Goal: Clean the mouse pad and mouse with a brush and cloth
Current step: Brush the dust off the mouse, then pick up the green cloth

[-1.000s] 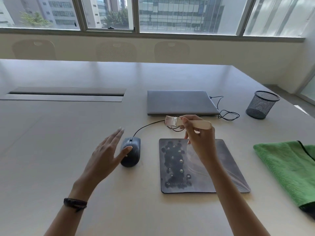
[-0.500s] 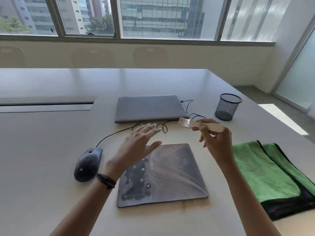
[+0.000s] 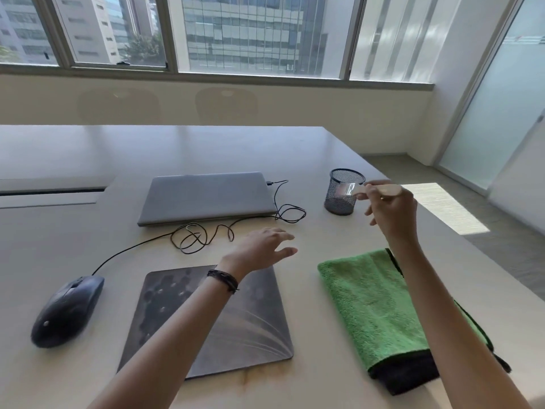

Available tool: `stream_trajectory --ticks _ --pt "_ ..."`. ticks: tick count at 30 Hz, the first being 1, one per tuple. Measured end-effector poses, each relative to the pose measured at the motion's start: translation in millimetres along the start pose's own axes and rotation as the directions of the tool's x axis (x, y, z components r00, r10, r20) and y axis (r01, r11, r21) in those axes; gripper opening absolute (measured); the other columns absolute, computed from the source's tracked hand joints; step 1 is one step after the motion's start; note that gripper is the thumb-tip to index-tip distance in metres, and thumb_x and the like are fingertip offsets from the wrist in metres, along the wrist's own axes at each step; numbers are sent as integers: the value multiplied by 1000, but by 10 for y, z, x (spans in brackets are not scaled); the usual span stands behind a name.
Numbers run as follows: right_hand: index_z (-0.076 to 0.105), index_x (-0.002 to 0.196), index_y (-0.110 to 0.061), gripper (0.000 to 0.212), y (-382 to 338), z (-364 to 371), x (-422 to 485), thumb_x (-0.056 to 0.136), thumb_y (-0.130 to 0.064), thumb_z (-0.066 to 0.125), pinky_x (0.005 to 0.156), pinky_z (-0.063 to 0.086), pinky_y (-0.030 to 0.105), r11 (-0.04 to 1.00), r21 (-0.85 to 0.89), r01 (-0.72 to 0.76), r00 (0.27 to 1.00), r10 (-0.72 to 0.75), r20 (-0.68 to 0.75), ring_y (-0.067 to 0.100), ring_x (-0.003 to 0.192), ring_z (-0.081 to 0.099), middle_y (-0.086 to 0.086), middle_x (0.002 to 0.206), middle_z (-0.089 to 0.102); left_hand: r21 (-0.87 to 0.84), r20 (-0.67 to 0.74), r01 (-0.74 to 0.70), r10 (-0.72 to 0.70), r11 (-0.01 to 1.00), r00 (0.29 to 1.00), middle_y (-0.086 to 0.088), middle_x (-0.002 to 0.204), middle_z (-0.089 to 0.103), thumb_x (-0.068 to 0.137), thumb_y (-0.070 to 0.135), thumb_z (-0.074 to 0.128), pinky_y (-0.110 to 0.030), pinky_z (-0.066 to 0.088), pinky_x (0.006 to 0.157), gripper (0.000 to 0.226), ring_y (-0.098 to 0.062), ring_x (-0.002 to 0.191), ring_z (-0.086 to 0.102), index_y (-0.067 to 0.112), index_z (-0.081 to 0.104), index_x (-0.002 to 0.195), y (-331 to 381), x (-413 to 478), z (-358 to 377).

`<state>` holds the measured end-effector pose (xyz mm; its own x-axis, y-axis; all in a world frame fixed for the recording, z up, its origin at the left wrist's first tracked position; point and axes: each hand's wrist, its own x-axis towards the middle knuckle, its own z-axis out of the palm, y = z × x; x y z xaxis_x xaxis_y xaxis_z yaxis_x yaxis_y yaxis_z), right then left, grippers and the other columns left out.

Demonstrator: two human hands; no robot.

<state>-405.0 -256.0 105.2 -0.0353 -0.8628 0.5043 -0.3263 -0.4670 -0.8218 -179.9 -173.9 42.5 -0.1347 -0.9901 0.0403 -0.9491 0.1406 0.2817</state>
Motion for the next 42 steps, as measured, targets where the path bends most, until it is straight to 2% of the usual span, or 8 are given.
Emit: stream_trajectory --ticks 8,11,15,20,25,32,39,42 --pt "66 97 -13 17 342 100 610 89 -16 51 28 41 16 992 22 -123 991 124 -44 -1 36 53 5 80 69 35 55 23 -25 999 998 1 139 50 93 52 40 -36 39 100 49 -20 125 48 23 49 132 249 292 162" --pt "63 90 -22 13 423 170 751 87 -17 51 31 45 19 988 -49 -150 988 148 -39 8 43 58 11 81 71 45 97 58 -62 997 993 -2 137 52 93 52 38 -38 40 101 50 -22 124 48 22 49 132 262 312 204" --pt "63 91 -21 15 533 269 880 86 -17 49 35 50 27 974 -127 -188 982 188 -9 17 46 59 13 88 72 33 78 67 -69 997 995 -3 135 53 94 51 37 -38 41 100 50 -22 123 49 20 50 131 295 299 217" --pt "59 96 -19 15 623 323 972 88 -17 47 30 47 22 961 -128 -246 966 253 48 13 46 58 13 90 70 31 60 78 -80 996 995 -1 133 54 95 52 34 -37 43 97 48 -22 119 52 22 54 126 350 279 224" --pt "53 120 -9 34 635 288 1005 87 -16 48 32 48 21 952 -146 -269 955 283 85 12 49 58 10 95 66 26 48 46 -48 999 998 -2 124 58 96 52 29 -39 46 91 49 -23 112 56 19 61 114 448 249 225" --pt "53 122 -11 34 478 9 818 88 -11 50 32 47 18 963 -177 -203 966 227 126 11 57 60 -2 82 59 30 97 -15 12 999 995 -1 122 60 94 51 36 -37 47 87 44 -21 112 56 20 60 114 651 244 232" --pt "55 122 -12 31 304 -470 288 91 -16 53 54 51 29 958 -270 -101 930 187 317 25 84 64 7 108 59 41 110 -23 18 999 994 -3 116 61 93 50 41 -32 43 79 40 -22 108 56 15 59 103 752 256 251" --pt "54 123 -13 31 318 -651 41 92 -20 54 80 53 40 927 -361 -104 888 250 386 27 98 60 10 116 59 39 101 -23 19 999 995 -3 116 61 93 50 43 -31 42 79 38 -22 108 55 15 59 99 770 254 256"
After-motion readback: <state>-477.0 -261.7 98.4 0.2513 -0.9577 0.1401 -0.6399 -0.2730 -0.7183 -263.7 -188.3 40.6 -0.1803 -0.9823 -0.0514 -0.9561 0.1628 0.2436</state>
